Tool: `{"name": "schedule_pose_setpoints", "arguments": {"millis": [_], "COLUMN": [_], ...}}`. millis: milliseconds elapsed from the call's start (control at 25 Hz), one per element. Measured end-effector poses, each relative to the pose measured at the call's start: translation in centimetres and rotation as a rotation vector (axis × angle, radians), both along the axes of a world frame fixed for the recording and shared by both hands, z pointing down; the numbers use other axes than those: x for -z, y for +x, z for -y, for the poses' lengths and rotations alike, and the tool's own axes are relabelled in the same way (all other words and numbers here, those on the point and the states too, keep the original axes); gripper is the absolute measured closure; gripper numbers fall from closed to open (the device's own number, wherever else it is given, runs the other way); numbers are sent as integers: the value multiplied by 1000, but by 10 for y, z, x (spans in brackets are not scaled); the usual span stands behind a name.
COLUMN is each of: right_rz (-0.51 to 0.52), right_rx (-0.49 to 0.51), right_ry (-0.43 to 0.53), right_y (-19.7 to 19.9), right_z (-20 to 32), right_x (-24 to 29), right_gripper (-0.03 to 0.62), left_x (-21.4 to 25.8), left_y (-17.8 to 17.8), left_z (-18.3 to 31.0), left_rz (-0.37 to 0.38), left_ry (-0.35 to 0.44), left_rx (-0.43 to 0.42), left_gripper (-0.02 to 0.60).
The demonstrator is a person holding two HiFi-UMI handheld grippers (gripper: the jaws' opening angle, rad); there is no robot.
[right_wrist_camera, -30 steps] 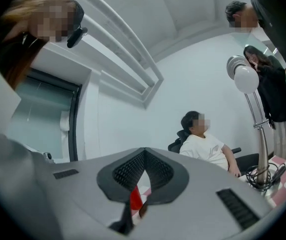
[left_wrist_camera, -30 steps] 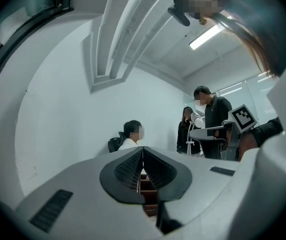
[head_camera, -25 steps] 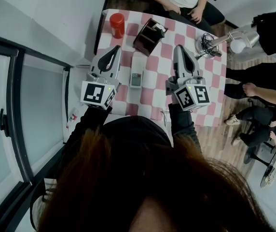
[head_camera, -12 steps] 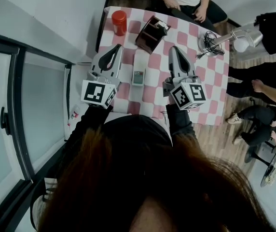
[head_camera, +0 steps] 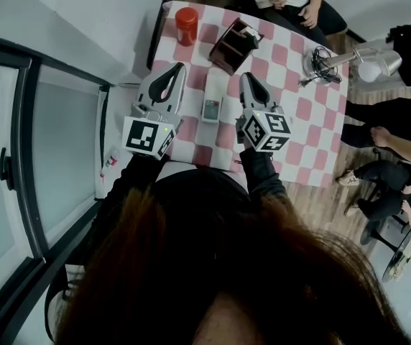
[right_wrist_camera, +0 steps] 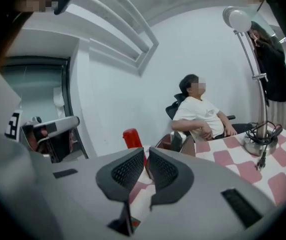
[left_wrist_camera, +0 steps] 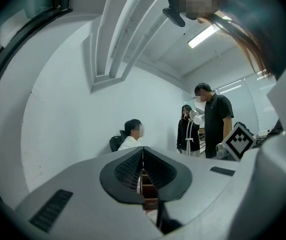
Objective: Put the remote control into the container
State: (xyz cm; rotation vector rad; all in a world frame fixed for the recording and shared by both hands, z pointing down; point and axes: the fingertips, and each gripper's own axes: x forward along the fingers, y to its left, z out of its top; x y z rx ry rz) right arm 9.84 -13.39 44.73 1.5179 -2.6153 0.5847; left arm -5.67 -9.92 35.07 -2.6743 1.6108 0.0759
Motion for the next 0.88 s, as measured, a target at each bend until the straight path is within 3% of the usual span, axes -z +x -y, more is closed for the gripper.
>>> {"name": "schedule_pose_setpoints", "arguments": {"millis": [240, 680, 800, 880], "right_rz": [-74, -137, -180, -196], "right_rx": [17, -20, -42, -41], "right_ry": [-109, -224, -260, -289], "right_y": [-21, -44, -46, -50], "right_z": [4, 17, 19, 20], "right_x": [-52, -98, -112, -122], "right_gripper": [572, 563, 442, 410], "left_x": [-3, -17, -21, -24], "left_y": [-10, -24, -26, -27], "left_z": [-8, -3, 3, 6], "left_rz": [6, 13, 11, 10], "left_ry": [-7, -37, -45, -53], "left_rx": [22, 52, 56, 59], "left_gripper": [572, 572, 572, 572]}}
